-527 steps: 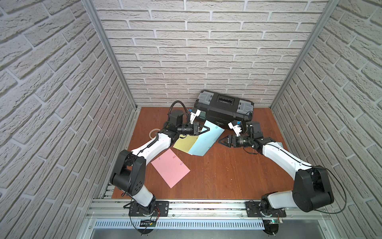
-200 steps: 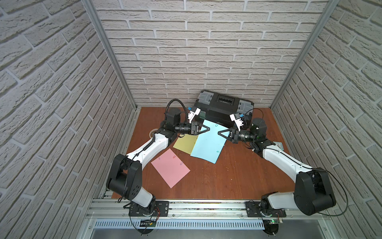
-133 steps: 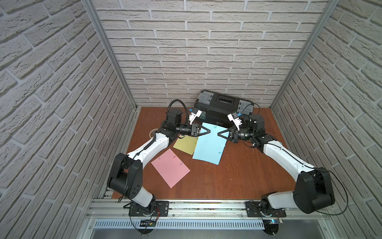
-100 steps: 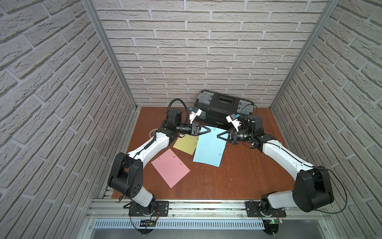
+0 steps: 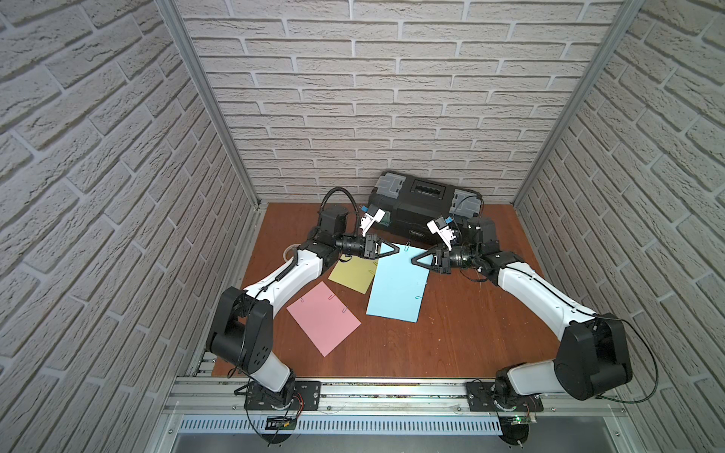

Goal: Unclip the paperclips from the documents
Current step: Adjust the document.

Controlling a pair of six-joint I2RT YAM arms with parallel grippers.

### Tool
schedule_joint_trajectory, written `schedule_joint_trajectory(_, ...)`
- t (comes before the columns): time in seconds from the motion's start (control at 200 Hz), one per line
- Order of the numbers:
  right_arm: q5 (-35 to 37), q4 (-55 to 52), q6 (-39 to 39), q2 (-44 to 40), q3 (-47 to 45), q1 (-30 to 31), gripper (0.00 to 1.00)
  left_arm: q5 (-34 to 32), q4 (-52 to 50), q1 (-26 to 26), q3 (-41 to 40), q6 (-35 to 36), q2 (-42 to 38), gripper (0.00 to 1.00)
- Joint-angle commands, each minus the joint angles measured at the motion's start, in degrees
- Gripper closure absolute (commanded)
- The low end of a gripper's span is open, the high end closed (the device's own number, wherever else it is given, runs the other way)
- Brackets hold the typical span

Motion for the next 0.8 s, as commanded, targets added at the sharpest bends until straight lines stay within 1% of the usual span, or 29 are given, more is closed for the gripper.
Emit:
schedule_joint_trajectory(0.0, 5.0, -10.4, -9.3, -1.0, 4.3, 0.3, 0.44, -0.2, -5.7, -0.3, 2.6, 6.4, -1.4, 1.0)
schedule_joint_trajectory(0.03, 6.5, -13.3, -11.2, -1.3, 5.4, 0.3, 0.38, -0.6, -8.8, -0.3, 3.3, 8.8, -1.7, 1.0)
schedule_joint_trajectory(0.09, 8.6, -17.9, -15.0, -1.6, 7.7, 0.3, 0.29, -1.0, -13.8, -0.3, 4.4, 12.8, -1.9, 1.0)
schedule_joint_trajectory(0.125, 10.0, -20.1, -16.5, -1.8, 9.0, 0.3, 0.27, -1.1, -16.0, -0.4, 4.9, 14.5, -2.0, 1.0)
schedule_joint_trajectory(0.21, 12.4, -23.3, -18.9, -1.8, 11.6, 0.3, 0.25, -0.7, -19.7, -0.4, 5.8, 17.8, -2.0, 1.0)
schedule_joint_trajectory(0.31, 11.6, -23.7, -20.1, -1.2, 13.5, 0.4, 0.25, -0.1, -23.0, -0.7, 6.8, 20.7, -1.7, 1.0)
schedule_joint_trajectory(0.545, 6.1, -28.2, -25.7, 4.0, 20.5, 2.3, 0.26, 0.2, -28.0, -2.0, 7.2, 25.6, -1.9, 1.0)
schedule_joint_trajectory(0.795, 2.0, -32.5, -29.6, 9.5, 24.8, 4.6, 0.38, 0.6, -28.5, -2.1, 5.9, 27.0, -3.5, 1.0)
